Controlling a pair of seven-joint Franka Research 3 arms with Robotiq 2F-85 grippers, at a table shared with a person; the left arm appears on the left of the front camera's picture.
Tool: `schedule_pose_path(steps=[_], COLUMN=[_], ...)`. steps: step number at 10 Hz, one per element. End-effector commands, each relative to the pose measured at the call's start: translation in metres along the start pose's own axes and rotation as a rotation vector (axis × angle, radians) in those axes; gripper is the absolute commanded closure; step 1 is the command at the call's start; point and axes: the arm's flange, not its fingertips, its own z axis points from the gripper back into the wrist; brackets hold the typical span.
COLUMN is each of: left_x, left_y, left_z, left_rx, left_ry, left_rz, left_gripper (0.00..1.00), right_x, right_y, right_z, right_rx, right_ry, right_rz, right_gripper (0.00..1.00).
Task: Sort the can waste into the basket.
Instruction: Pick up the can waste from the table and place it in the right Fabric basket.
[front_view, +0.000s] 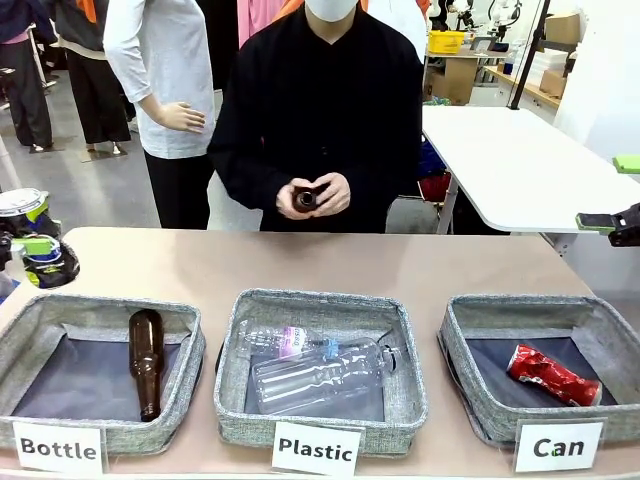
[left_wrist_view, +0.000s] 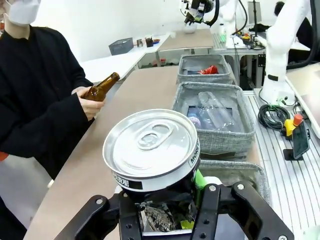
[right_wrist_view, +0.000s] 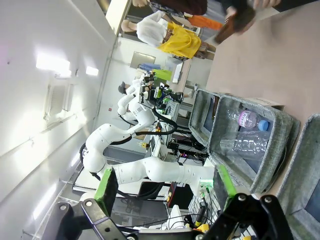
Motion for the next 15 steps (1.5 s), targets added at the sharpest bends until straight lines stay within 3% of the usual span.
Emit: schedule_pose_path(steps=[1, 2, 3, 4, 5, 6, 9, 13, 15], left_x=[-0.002, 0.026, 0.061, 0.084, 0.085, 0.075, 0.08, 0.044, 0.048], left_y=[-0.001, -0.008, -0.014, -0.005, 0.01, 0.012, -0.04, -0.048, -0.05], left_z=[0.002, -0.02, -0.024, 0.01, 0.069, 0.134, 0.226, 0.252, 0.249], left_rx=[0.006, -0.073, -0.135, -0.142, -0.164, -0.097, 0.133, 0.214, 0.228], left_ry=[-0.002, 0.002, 0.085, 0.117, 0.163, 0.181, 0.248, 0.236, 0.227], left_rz=[0.005, -0.061, -0.151, -0.199, -0.22, -0.159, -0.12, -0.01, -0.012], left_gripper=[0.6, 0.6, 0.6, 0.6, 0.6, 0.6, 0.6, 0.6, 0.6], right_x=[0.001, 0.001, 0.001, 0.001, 0.001, 0.001, 0.001, 0.001, 0.001], right_y=[0.001, 0.001, 0.001, 0.001, 0.001, 0.001, 0.001, 0.001, 0.001], right_z=[0.002, 0.002, 0.002, 0.002, 0.002, 0.002, 0.002, 0.002, 0.002], right_rx=[-0.002, -0.002, -0.002, -0.002, -0.002, -0.002, -0.002, -0.002, -0.002], right_ry=[0.011, 0.011, 0.011, 0.011, 0.011, 0.011, 0.011, 0.011, 0.011], right_rz=[0.018, 0.018, 0.018, 0.018, 0.018, 0.018, 0.018, 0.018, 0.018], right_gripper=[0.0, 0.0, 0.0, 0.0, 0.0, 0.0, 0.0, 0.0, 0.0])
